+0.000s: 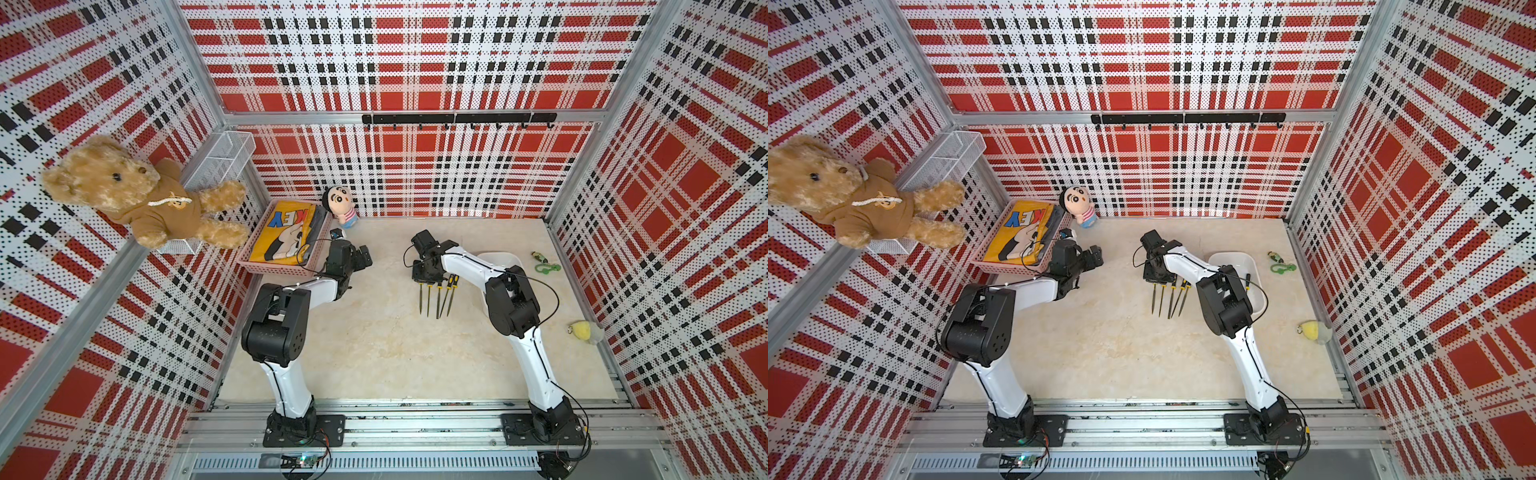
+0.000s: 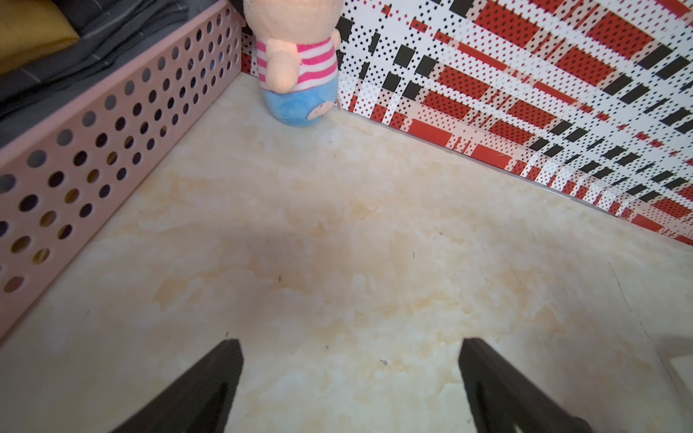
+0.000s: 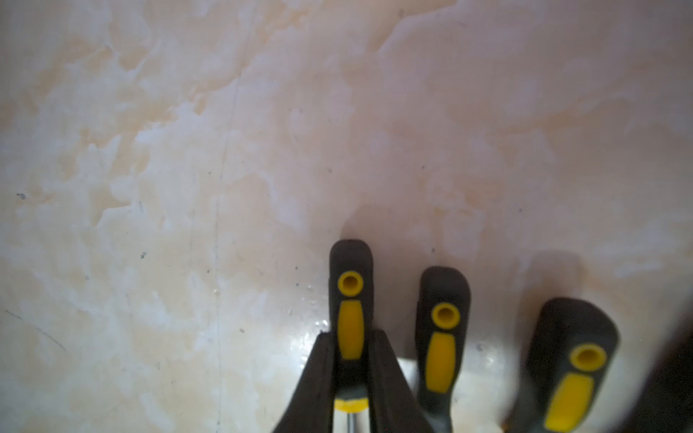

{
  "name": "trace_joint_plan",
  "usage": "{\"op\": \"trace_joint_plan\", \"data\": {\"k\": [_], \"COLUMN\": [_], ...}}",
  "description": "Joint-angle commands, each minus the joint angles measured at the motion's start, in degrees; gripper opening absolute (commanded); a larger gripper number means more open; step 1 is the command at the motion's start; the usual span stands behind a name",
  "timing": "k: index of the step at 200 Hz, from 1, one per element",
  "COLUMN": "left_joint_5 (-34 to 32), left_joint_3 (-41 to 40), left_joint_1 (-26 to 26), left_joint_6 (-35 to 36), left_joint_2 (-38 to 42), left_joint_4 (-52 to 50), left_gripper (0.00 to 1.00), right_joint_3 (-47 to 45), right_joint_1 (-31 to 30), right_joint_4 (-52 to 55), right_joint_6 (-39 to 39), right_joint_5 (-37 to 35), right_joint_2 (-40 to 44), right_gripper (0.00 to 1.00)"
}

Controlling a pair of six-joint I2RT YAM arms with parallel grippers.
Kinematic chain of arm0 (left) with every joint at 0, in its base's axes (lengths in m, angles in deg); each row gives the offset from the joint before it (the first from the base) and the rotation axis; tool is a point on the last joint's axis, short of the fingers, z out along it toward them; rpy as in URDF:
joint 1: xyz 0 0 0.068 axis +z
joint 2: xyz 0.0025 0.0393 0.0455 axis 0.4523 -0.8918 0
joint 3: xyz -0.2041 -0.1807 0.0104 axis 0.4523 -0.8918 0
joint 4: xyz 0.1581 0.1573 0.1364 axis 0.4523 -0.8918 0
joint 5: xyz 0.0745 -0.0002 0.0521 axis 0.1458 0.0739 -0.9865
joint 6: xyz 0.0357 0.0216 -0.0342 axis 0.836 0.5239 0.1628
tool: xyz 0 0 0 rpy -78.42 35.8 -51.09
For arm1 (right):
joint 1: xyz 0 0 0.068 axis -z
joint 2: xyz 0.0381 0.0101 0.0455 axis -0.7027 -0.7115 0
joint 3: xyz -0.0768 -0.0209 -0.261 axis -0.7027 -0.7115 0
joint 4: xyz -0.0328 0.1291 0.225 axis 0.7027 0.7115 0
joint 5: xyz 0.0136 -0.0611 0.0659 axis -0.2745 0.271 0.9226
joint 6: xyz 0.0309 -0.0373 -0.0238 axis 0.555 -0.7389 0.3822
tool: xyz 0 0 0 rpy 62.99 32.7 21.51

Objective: Take the file tool out of the storage box
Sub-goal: Place the file tool at the center of the board, then pick up the file tool from the storage box.

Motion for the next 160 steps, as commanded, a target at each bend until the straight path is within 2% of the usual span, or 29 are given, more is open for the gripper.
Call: {"op": "trace_joint_plan", "data": {"k": [1, 15, 31, 68, 94, 116, 160], "left_joint_5": [0.02, 0.00, 0.29, 0.47, 0.56, 0.89, 1.02], "left_joint_3": [-0.60, -0.50, -0.26, 0.35, 0.94, 1.48, 1.91], "left_joint_1": [0.32, 0.41, 0.47, 0.48, 0.43, 0.37, 0.11], "left_joint_6": [-0.09, -0.11, 0.02, 0.14, 0.29, 0.29, 0.12], "left_joint_2": [0.79, 0.79, 0.70, 0.80, 0.66, 0.29, -0.35], "left_joint_4": [0.96, 0.92, 0.95, 0.64, 0.42, 0.34, 0.42], "left_gripper": [0.97, 0.97, 0.97, 0.97, 0.97, 0.97, 0.97], "right_joint_3": [1.70, 1.89, 2.05, 2.96, 5.35, 2.15, -11.47], "right_joint_1": [-0.23, -0.18, -0.23, -0.23, 0.76, 5.63, 18.15], "right_joint_4": [1.20, 1.30, 1.16, -1.02, 0.33, 0.32, 2.47], "right_joint_6": [-0.73, -0.87, -0.97, -2.02, -4.39, -5.71, -9.92], "right_joint_5": [-0.63, -0.59, -0.33, -1.29, -5.94, -7.49, -8.74], "right_joint_2": [-0.84, -0.84, -0.69, 3.10, 7.45, 12.04, 20.29], "right_gripper": [0.27, 0.34, 0.38, 0.41, 0.43, 0.43, 0.42]}}
